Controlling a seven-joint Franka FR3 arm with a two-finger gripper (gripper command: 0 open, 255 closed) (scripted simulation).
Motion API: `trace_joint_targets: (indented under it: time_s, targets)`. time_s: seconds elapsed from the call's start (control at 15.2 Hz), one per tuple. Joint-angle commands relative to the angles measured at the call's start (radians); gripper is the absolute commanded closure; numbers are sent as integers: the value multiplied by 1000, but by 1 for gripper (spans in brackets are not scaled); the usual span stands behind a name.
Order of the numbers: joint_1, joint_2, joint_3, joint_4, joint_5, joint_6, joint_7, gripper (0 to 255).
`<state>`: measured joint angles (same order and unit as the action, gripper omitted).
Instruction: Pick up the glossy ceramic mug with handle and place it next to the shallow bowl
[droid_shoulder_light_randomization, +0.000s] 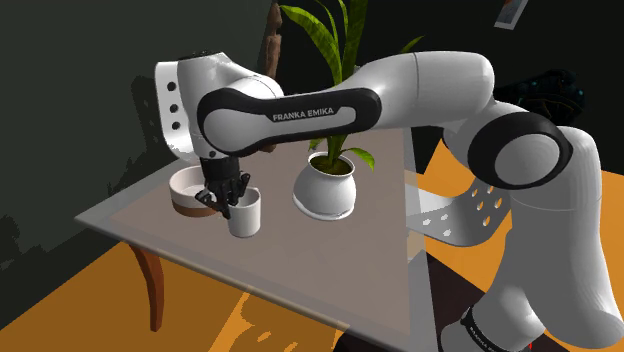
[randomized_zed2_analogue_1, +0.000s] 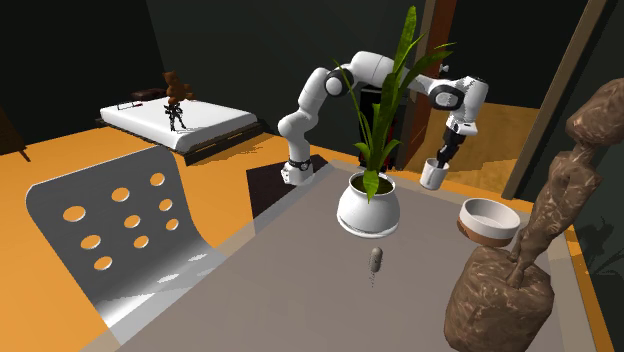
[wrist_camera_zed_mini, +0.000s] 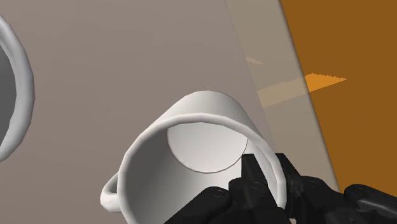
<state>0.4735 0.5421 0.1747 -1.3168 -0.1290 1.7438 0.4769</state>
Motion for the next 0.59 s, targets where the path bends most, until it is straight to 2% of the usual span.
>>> trace_joint_targets:
  time_s: [0.0,0.53]
  targets:
    - [-1,4,-1,-22,-1,27,2,255]
    - [-2,24,-3,-84,-6,108,8,255]
